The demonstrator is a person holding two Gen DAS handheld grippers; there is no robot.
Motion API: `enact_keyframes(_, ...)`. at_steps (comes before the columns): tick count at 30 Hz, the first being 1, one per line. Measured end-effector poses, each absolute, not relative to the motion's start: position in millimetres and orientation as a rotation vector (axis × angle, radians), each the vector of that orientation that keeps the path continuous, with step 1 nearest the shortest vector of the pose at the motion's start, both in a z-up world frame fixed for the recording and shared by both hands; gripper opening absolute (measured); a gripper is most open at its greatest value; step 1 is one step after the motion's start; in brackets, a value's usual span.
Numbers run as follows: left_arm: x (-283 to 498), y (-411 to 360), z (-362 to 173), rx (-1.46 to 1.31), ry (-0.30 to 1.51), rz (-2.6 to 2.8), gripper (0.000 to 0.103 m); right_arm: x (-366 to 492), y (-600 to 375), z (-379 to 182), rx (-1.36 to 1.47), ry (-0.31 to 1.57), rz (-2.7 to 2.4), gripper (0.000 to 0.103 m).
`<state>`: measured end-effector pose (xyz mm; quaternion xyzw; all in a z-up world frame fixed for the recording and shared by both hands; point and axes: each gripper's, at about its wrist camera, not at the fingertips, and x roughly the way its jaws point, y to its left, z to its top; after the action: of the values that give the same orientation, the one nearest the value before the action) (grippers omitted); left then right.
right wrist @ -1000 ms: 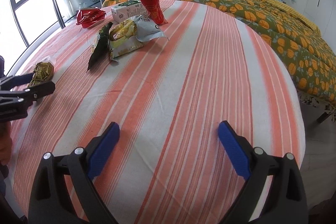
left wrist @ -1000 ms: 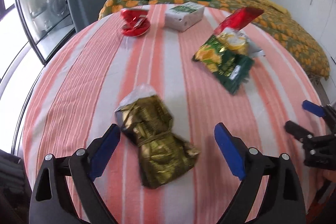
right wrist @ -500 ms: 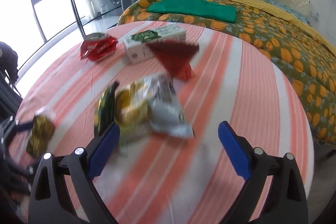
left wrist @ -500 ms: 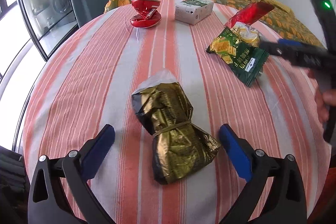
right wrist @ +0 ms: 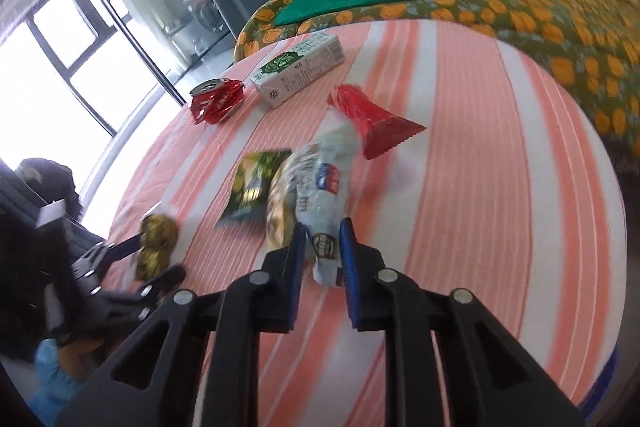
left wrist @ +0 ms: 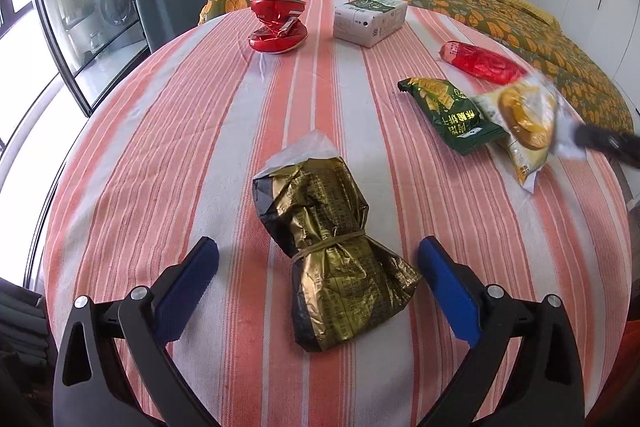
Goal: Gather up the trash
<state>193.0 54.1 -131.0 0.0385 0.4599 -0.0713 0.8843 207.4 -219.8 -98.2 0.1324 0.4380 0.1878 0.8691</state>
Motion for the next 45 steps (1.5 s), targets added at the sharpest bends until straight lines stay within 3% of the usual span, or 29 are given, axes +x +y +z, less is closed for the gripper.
enact_keyframes(6,193,54,-131,0.082,0.957,-0.147,0.098,148,-255,-106,0.321,0.932,0.331,0.019)
enact_keyframes(8,193,55,-131,0.077,0.956,-0.151,0.098,142,-257,-108,0.239,0.92,0.285,0.049)
enact_keyframes(9,192,55,-130,0.072,0.955,-0.155,0.098,141,-258,-110,0.208,0.925,0.268,0.083)
enact_keyframes(10,191,56,-130,0.068,0.954,-0.165,0.098,141,-257,-111,0.187,0.919,0.264,0.089)
enact_keyframes(14,179,62,-129,0.083,0.953,-0.193,0.098,150,-248,-107,0.132,0.888,0.294,0.089)
enact_keyframes(17,168,69,-129,0.09,0.952,-0.194,0.098,177,-234,-100,0.151,0.856,0.316,0.084)
enact_keyframes(20,158,75,-128,0.096,0.953,-0.199,0.098,205,-226,-105,0.206,0.882,0.312,0.063)
enact_keyframes(22,153,78,-128,0.093,0.952,-0.203,0.098,219,-224,-113,0.264,0.927,0.318,0.017)
enact_keyframes(25,145,83,-127,0.084,0.949,-0.205,0.098,213,-226,-119,0.357,0.942,0.313,0.009)
enact_keyframes(33,135,78,-122,0.037,0.927,-0.243,0.098,127,-226,-118,0.475,0.96,0.329,0.009)
enact_keyframes(35,140,73,-119,0.03,0.921,-0.258,0.098,112,-224,-121,0.449,0.973,0.326,0.019)
enact_keyframes(37,145,70,-116,0.034,0.919,-0.251,0.098,103,-223,-122,0.372,0.989,0.32,0.072)
enact_keyframes(38,147,70,-115,0.033,0.917,-0.249,0.098,101,-225,-121,0.331,0.985,0.317,0.077)
enact_keyframes(45,170,67,-112,0.053,0.931,-0.234,0.098,118,-218,-83,-0.003,0.872,0.398,0.084)
